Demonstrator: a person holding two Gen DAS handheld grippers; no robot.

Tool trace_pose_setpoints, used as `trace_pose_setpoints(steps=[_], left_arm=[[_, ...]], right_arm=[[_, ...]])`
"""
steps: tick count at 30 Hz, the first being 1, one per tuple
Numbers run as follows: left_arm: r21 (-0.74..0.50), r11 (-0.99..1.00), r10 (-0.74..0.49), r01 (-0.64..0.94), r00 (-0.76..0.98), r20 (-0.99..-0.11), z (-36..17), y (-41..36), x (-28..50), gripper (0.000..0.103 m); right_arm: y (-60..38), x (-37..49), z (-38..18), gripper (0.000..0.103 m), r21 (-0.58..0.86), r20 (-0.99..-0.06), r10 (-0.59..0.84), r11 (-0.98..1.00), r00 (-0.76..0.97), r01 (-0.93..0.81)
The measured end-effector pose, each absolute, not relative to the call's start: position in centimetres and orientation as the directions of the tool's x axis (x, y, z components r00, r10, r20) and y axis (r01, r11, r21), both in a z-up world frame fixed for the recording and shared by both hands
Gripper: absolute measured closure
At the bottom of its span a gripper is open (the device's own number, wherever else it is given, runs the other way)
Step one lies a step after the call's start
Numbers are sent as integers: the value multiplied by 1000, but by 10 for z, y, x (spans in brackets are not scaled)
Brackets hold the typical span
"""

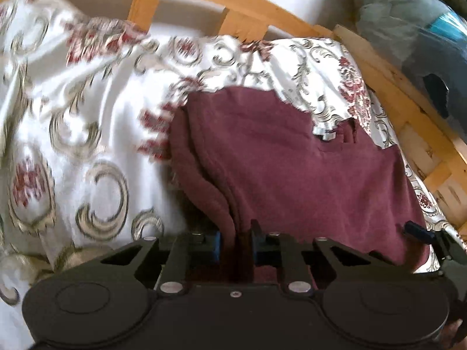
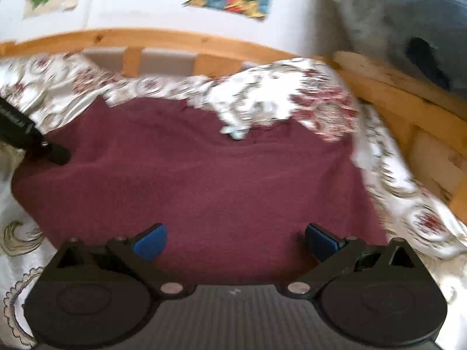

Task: Fold small clothes

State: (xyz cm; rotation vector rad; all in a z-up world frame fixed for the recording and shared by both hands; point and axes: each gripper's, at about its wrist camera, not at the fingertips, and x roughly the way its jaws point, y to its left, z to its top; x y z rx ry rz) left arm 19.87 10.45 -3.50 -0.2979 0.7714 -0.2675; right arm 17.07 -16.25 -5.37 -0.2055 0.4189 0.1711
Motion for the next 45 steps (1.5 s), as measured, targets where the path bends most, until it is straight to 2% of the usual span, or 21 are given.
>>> trace_pose_setpoints(steps=[4,7,11,15,21,26,28,31,33,34,39,45], left_arm=[[-342,927,-340,152,721,-604,-9,90,198,85],[-314,931,-344,187,734,-585,15,66,201,86],[-242,926,-378,291,734,-565,51,17,205,86],[-190,899,-427,394,694,-580,71,-44,213,87],[-55,825,-454,563,600,-658,60,-148,216,87],[-37,797,-445,603,544,-711,27,-180,214,85],[-52,793,-460,607,542,-703,25,-178,213,80],[-152,772,-538,618,506,-674,30,-167,214,59],[-230,741,-603,630,475,-641,34,-159,213,39],[-248,731,-622,635,471,-626,37,-157,210,35],[-233,692,-677,684,501,-539,56,-135,184,7],[-163,736,-629,657,575,-523,55,-104,164,1]], right_arm=[[-184,157,-52,0,-160,-424,111,968,899,-195],[-187,146,-54,0,-212,-414,113,953,903,-217],[-189,130,-55,0,-288,-383,94,933,919,-215],[-194,115,-56,0,-300,-379,97,928,920,-222],[-199,102,-64,0,-320,-392,84,921,916,-221],[-206,95,-72,0,-302,-419,80,927,905,-222],[-208,93,-74,0,-295,-426,84,928,901,-226],[-212,93,-76,0,-267,-439,94,936,894,-230],[-214,93,-77,0,-247,-448,97,942,889,-227],[-215,92,-77,0,-233,-451,99,946,887,-224],[-222,89,-77,0,-169,-458,121,961,881,-220],[-234,81,-73,0,-84,-428,172,970,887,-228]])
